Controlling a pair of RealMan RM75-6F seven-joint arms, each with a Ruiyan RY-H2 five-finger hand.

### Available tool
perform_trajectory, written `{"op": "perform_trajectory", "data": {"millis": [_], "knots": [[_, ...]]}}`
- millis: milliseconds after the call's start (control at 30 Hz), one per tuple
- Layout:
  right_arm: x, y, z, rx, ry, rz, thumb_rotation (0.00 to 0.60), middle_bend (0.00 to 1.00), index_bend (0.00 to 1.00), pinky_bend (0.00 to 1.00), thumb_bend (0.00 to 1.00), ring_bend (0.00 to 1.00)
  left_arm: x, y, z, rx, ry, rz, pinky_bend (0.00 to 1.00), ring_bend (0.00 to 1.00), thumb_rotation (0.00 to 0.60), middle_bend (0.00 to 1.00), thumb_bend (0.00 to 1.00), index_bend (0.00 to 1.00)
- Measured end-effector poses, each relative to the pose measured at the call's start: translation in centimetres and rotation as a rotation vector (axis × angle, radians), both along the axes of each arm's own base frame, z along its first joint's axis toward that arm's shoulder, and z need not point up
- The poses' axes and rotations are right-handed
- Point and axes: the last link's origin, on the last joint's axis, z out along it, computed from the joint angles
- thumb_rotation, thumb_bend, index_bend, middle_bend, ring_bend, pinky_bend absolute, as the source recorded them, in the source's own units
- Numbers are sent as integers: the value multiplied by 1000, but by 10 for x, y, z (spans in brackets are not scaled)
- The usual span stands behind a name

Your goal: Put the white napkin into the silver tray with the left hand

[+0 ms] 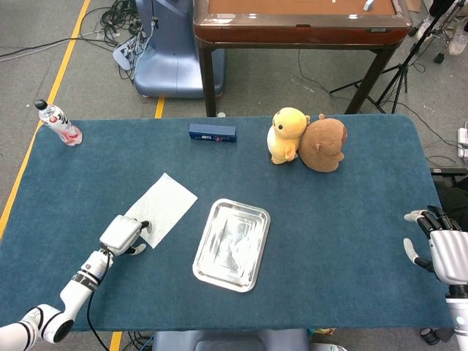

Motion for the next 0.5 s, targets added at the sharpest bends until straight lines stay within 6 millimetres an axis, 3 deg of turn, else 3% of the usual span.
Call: {"op": "perform_trajectory", "data": {"millis": [500], "knots": [[0, 0, 0, -2, -1, 1, 600, 313, 332, 296, 393, 158, 0, 0, -5, -11, 15, 5, 626, 591, 600, 892, 240, 461]]}}
